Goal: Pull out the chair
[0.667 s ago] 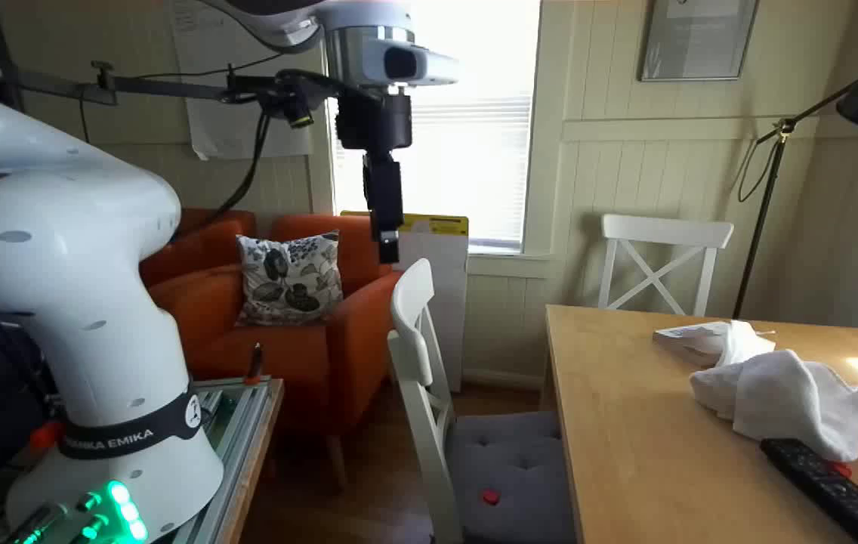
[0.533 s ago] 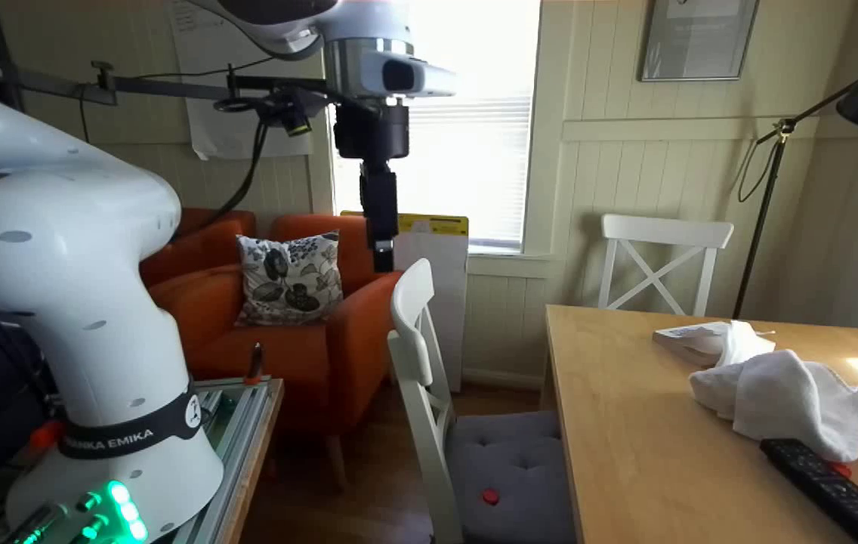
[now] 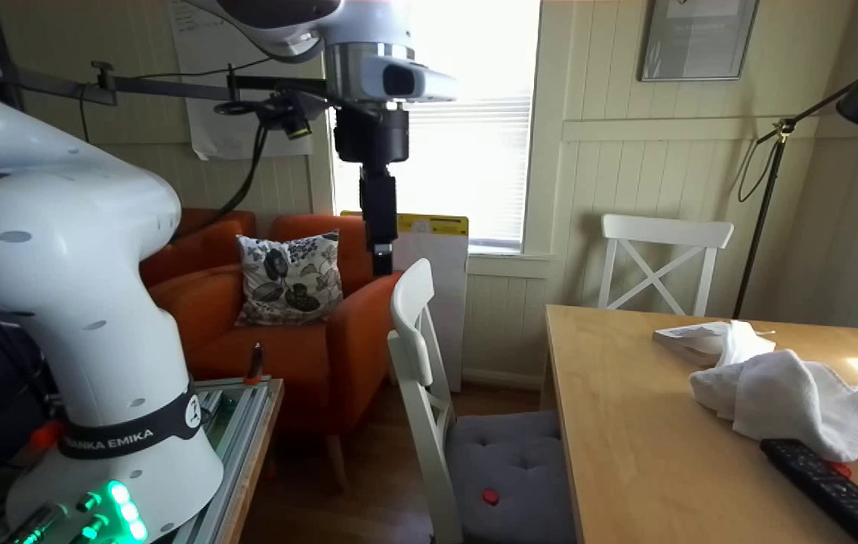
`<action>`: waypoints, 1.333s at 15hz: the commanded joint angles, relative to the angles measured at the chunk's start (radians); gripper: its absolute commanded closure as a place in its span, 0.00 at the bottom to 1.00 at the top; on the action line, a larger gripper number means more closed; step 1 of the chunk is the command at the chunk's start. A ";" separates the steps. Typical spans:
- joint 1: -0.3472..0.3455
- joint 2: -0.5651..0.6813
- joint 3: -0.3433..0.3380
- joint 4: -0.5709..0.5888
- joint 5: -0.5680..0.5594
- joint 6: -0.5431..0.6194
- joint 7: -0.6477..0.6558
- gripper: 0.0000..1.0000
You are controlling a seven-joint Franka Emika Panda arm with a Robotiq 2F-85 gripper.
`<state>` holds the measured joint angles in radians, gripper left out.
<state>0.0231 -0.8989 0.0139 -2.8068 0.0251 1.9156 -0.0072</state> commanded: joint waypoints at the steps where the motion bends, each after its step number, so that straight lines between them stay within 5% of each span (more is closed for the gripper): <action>1: 0.001 0.000 -0.001 0.002 -0.001 -0.002 0.000 0.00; 12: -0.057 0.241 0.044 0.016 0.208 0.189 0.342 0.00; 17: -0.097 0.418 -0.023 0.014 0.267 0.204 0.368 0.00; 18: -0.094 0.332 0.006 0.014 0.214 0.158 0.359 0.00; 20: -0.100 0.390 -0.014 0.017 0.234 0.176 0.359 0.00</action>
<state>-0.0711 -0.5074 -0.0064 -2.7916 0.2564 2.0949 0.3542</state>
